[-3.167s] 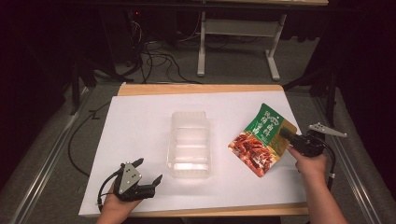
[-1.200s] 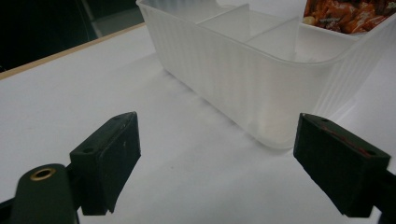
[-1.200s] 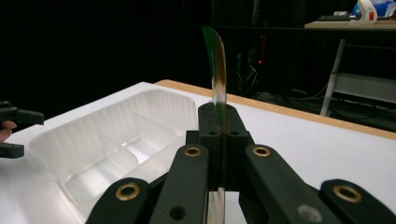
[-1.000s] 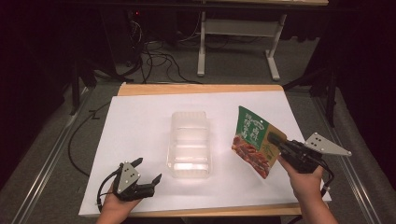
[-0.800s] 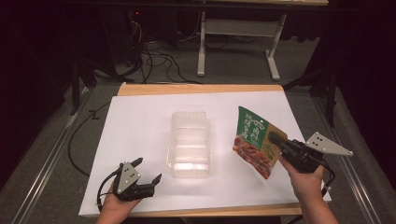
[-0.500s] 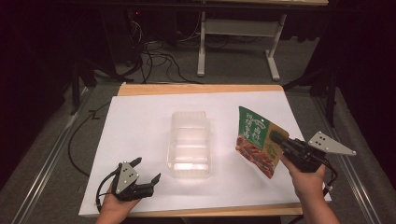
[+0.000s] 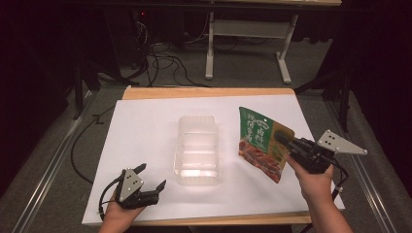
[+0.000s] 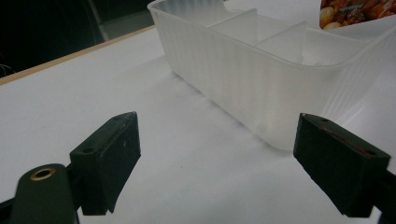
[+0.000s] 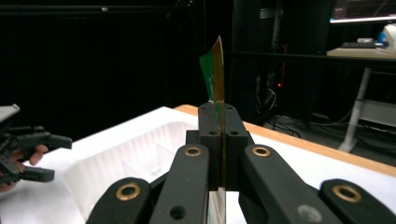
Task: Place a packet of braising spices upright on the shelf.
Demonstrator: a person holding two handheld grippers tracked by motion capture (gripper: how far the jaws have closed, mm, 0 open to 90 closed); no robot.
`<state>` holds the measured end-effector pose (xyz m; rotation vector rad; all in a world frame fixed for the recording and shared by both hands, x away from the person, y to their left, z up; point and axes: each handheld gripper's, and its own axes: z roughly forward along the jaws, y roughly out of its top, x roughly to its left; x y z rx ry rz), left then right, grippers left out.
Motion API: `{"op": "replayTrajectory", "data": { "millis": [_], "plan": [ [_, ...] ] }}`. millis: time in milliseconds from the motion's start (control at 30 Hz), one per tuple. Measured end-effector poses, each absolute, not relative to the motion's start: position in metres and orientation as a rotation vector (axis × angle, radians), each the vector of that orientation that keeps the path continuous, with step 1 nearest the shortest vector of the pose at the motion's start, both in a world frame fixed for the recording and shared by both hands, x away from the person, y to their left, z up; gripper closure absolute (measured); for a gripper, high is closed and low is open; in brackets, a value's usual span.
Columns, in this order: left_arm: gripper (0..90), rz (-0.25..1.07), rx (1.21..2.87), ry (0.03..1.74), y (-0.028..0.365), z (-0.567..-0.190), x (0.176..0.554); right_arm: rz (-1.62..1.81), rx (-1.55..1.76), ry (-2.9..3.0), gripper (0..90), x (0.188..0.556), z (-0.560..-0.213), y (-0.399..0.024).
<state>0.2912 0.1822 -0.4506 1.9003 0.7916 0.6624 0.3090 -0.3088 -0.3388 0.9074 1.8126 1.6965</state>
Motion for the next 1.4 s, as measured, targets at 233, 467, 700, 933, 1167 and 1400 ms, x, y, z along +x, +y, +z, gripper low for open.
{"op": "replayTrajectory", "data": {
  "millis": [233,467,700,933,1167,1400],
  "plan": [
    [15.3,0.666,1.895,0.795,0.184,-0.450,0.292,1.729,0.855,1.807,90.0,0.318,-0.327,-0.296],
    [15.3,0.658,1.901,0.793,0.183,-0.451,0.291,1.734,0.831,1.821,90.0,0.326,-0.318,-0.281],
    [15.3,0.670,1.882,0.802,0.185,-0.450,0.291,1.775,0.785,1.822,90.0,0.337,-0.306,-0.258],
    [15.3,0.681,1.871,0.813,0.189,-0.449,0.291,1.796,0.759,1.826,90.0,0.349,-0.303,-0.237],
    [15.3,0.680,1.868,0.813,0.189,-0.449,0.290,1.797,0.751,1.834,90.0,0.361,-0.305,-0.221],
    [15.3,0.680,1.860,0.814,0.190,-0.448,0.290,1.792,0.733,1.849,90.0,0.372,-0.309,-0.210]
  ]
}}
